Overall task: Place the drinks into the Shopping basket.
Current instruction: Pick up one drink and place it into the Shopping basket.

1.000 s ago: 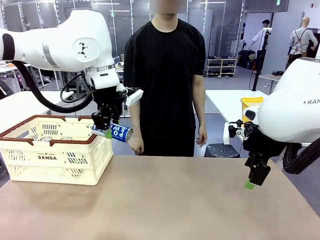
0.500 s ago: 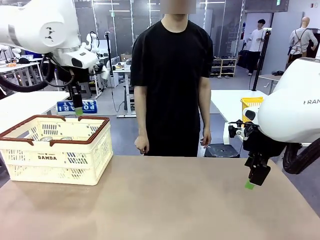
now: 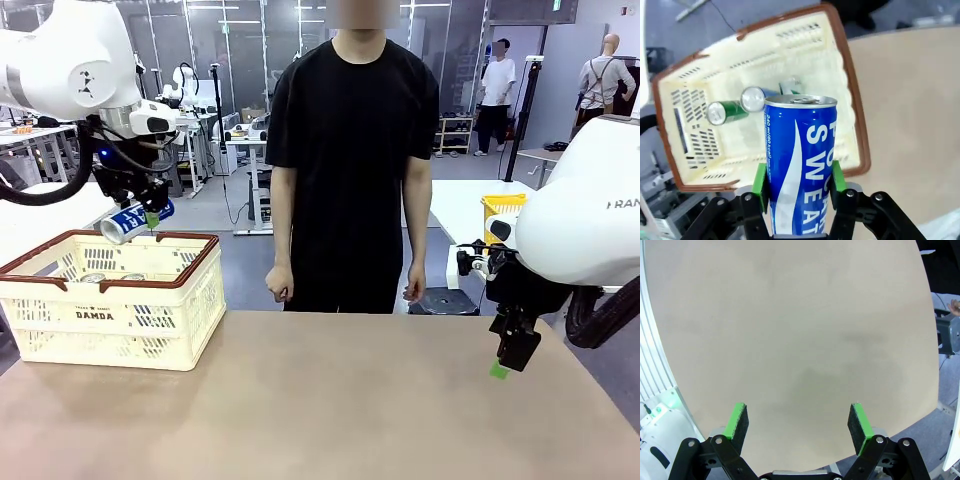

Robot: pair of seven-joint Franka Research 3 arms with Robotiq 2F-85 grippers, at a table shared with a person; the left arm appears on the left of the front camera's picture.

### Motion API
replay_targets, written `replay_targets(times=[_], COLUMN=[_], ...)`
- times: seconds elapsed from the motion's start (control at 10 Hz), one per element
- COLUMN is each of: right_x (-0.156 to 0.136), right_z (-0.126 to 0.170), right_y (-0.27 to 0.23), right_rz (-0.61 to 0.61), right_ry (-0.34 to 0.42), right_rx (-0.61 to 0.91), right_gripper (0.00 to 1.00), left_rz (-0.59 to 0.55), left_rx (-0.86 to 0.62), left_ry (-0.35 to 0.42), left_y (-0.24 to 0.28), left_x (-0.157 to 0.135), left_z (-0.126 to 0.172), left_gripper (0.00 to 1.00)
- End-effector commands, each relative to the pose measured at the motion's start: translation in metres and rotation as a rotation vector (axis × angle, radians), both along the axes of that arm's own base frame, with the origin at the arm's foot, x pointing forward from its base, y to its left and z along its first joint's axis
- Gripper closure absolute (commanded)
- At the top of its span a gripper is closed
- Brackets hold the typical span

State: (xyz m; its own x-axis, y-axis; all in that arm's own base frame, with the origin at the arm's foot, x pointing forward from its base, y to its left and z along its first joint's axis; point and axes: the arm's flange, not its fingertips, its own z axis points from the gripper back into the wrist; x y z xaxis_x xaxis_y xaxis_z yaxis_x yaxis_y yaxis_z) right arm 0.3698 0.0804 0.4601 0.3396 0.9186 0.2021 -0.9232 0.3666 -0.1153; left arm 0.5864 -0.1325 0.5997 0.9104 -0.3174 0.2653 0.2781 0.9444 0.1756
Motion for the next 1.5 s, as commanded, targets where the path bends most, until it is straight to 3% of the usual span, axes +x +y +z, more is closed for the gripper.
replay_targets(times=[0.0,0.1,0.2,0.7,0.9,1.4], right_x=[0.0,0.0,0.0,0.0,0.0,0.0], right_z=[0.001,0.001,0.001,0.001,0.001,0.001], right_y=[0.0,0.0,0.0,0.0,0.0,0.0], right_rz=[-0.003,-0.003,-0.003,-0.003,-0.003,-0.003], right_ry=[0.001,0.001,0.001,0.001,0.001,0.001], right_rx=[-0.009,-0.009,-0.009,-0.009,-0.009,-0.009], right_gripper=[0.0,0.0,0.0,0.0,0.0,0.0], left_rz=[0.068,0.061,0.044,0.057,0.133,0.279], left_rx=[-0.004,0.009,-0.02,-0.016,-0.16,-0.234], left_ry=[-0.073,-0.122,-0.029,-0.036,0.064,0.098], left_y=[0.0,-0.001,0.0,-0.002,0.018,0.036], left_x=[0.011,0.007,0.007,0.01,0.049,0.082], left_z=[-0.004,-0.003,-0.004,-0.01,-0.038,-0.101], left_gripper=[0.43,0.43,0.43,0.43,0.43,0.43])
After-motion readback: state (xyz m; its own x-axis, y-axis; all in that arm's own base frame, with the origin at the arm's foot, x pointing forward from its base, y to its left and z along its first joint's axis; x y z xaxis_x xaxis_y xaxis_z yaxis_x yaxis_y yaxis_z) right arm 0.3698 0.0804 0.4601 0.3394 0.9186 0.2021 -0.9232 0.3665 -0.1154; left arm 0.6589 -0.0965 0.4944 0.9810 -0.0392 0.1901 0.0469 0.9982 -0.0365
